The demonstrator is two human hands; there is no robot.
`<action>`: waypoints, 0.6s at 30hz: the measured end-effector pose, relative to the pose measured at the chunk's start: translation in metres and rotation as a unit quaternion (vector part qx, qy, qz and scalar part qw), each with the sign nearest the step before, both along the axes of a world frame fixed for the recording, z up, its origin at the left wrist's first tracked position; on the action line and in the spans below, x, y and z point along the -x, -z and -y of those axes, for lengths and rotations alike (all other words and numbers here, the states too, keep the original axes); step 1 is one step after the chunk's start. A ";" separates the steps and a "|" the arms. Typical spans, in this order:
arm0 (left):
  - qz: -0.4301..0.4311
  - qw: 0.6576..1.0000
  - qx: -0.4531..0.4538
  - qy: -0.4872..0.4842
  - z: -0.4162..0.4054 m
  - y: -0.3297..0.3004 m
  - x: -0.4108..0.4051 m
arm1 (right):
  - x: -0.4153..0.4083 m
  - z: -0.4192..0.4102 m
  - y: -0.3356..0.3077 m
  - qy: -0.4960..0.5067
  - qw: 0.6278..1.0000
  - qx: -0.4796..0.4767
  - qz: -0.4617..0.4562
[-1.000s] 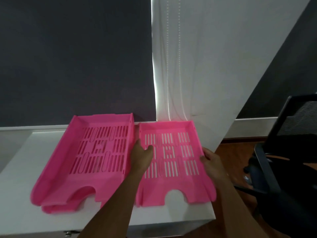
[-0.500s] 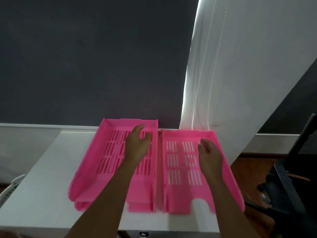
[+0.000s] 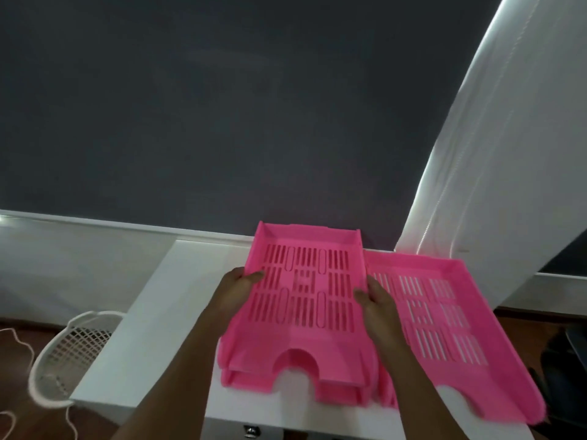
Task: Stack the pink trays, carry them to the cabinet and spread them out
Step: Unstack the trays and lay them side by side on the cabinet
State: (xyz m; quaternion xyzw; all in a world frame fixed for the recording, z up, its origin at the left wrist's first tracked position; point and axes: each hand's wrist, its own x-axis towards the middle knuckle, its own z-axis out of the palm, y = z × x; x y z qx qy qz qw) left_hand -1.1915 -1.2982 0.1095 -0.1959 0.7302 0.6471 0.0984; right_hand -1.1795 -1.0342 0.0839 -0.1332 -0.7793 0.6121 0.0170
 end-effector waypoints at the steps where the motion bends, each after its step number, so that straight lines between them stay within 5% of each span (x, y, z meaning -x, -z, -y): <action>1: -0.008 1.000 0.002 0.010 0.004 -0.001 0.000 | 0.000 0.003 -0.005 0.007 1.000 -0.008 -0.008; 14: -0.065 0.989 0.116 -0.066 0.141 -0.038 -0.005 | 0.011 0.149 -0.035 -0.024 0.997 0.055 -0.045; 18: -0.049 0.984 0.139 -0.105 0.199 -0.032 -0.013 | 0.001 0.213 -0.015 -0.084 0.996 0.002 0.006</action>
